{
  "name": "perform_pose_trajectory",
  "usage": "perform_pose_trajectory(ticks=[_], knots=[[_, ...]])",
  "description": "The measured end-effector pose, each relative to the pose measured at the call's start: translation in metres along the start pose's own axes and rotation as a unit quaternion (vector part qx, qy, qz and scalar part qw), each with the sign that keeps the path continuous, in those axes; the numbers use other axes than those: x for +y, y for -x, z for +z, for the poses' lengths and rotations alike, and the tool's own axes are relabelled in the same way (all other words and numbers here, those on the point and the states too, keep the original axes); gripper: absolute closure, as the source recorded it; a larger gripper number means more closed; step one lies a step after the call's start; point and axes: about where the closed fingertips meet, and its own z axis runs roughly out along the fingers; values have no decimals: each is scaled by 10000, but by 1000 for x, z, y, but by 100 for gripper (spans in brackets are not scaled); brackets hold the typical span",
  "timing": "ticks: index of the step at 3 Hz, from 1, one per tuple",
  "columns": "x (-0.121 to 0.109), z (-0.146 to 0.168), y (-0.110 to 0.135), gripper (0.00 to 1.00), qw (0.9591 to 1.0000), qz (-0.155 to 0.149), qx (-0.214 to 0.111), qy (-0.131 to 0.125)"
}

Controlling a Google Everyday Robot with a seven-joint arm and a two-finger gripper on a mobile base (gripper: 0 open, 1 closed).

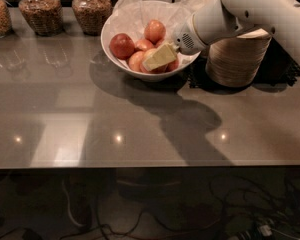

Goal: Pick apple from white bowl

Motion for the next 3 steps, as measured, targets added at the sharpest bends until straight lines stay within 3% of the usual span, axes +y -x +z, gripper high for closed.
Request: perform_pose_trajectory(ticks=[3], knots=[[16, -5, 2, 43, 9998, 68, -97, 167]])
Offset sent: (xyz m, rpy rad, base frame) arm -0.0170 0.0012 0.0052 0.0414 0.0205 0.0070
